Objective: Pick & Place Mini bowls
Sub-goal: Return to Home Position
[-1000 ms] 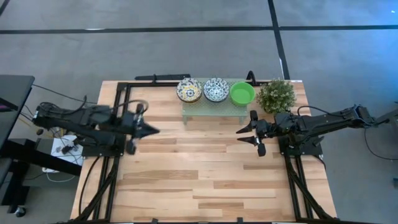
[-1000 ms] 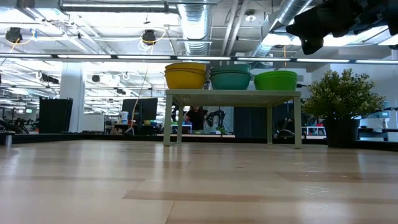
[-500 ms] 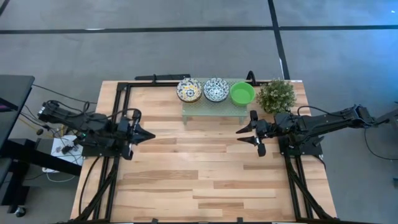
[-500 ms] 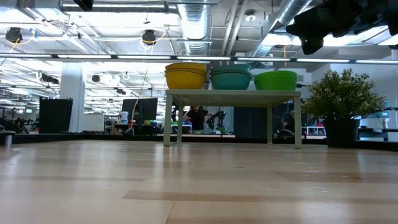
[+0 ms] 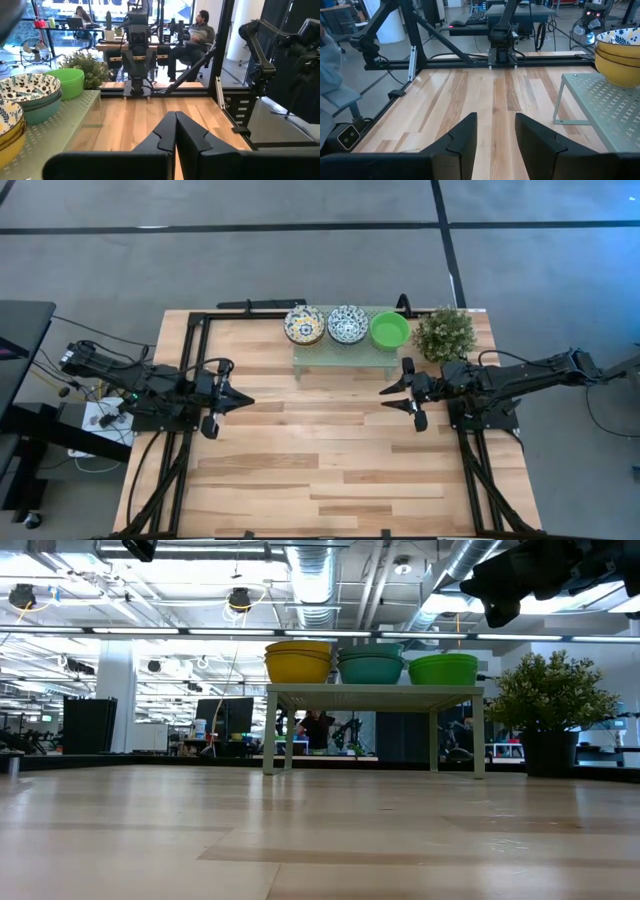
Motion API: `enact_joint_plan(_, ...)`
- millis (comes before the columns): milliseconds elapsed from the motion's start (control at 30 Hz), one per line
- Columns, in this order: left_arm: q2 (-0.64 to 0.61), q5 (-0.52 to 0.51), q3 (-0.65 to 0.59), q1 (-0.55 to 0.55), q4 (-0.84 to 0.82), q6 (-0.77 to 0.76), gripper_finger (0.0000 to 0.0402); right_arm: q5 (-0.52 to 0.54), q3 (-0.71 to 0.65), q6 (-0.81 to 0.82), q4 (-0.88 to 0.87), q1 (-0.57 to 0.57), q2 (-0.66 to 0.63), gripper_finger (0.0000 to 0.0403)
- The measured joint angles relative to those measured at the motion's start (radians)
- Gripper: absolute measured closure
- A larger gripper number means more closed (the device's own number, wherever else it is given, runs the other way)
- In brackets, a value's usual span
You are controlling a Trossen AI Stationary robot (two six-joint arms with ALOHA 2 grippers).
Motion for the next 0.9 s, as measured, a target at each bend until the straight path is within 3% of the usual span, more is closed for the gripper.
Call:
enact_joint_plan(500,0.009,0.0,0.0,0.0,0.002,-0.053,0.0389,0.0,0.0,0.0,0.0,0.0,0.0,0.0274)
enact_joint_plan(667,-0.088,-0.004,-0.009,-0.002,-0.064,-0.074,0.0394,0.0,0.0,0.0,0.0,0.0,0.0,0.0274)
enact_joint_plan(900,-0.323,0.001,-0.162,-0.002,-0.071,-0.122,0.0389,0.0,0.0,0.0,0.0,0.0,0.0,0.0275)
